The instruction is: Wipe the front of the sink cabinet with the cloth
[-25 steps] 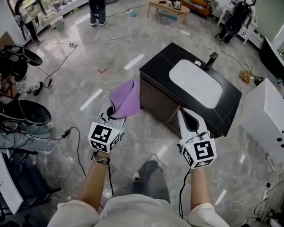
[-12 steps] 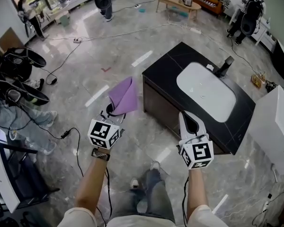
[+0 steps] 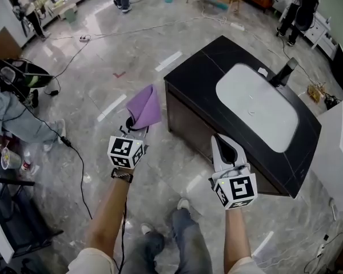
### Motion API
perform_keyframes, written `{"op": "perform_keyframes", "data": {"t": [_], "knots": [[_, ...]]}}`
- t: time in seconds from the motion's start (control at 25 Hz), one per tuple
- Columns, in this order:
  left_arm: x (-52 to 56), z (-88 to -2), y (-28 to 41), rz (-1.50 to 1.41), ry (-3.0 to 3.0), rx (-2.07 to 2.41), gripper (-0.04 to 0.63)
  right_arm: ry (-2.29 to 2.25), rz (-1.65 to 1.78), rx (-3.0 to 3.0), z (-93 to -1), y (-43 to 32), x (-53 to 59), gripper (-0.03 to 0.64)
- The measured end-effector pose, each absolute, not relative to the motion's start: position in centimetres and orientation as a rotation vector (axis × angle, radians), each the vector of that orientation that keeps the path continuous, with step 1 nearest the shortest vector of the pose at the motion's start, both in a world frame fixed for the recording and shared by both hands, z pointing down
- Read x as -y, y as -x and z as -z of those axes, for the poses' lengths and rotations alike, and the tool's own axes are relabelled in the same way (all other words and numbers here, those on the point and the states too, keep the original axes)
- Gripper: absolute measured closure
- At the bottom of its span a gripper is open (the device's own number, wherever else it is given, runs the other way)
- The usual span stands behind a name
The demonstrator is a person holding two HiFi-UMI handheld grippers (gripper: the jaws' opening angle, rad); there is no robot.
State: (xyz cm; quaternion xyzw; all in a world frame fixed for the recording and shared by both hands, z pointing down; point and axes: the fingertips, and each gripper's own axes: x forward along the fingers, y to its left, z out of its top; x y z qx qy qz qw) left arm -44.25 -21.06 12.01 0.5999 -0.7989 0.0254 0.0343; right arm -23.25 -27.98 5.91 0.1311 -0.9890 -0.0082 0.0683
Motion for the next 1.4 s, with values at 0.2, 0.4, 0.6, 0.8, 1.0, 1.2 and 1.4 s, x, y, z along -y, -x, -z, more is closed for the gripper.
{"op": "perform_keyframes", "data": {"t": [0.2,0.4,0.6,0.8,1.0,1.2,1.4], "knots": [[23.1,-18.6,47.2,-0.022,-1.798,2.489,0.548,-0.416,0.056,2.977,-11.8,23.7,28.9,0.609],[25.1,-25.4,49.8,-0.004,-1.770,2.476,0.548,-0.500,0.031,2.971,-17.8,23.6,29.7,0.609],[26.8,-30.1,52.2,0.035,-1.724,2.480,0.548,-0.500,0.060,2.965,-21.9,24.1,29.6,0.609],[28.3,-34.5,53.4,0.074,-1.729,2.482,0.548,-0.533,0.024,2.992,-26.4,23.5,29.6,0.609],[30.1,-38.0,53.1,0.097,-1.808,2.480,0.548,-0.558,0.057,3.004,-31.2,22.9,29.5,0.609],[31.1,-39.7,52.2,0.102,-1.884,2.478,0.548,-0.539,0.103,2.997,-33.9,23.0,28.6,0.609],[31.6,-39.8,51.6,0.112,-1.929,2.450,0.548,-0.587,-0.024,3.023,-35.5,21.3,28.6,0.609]]}}
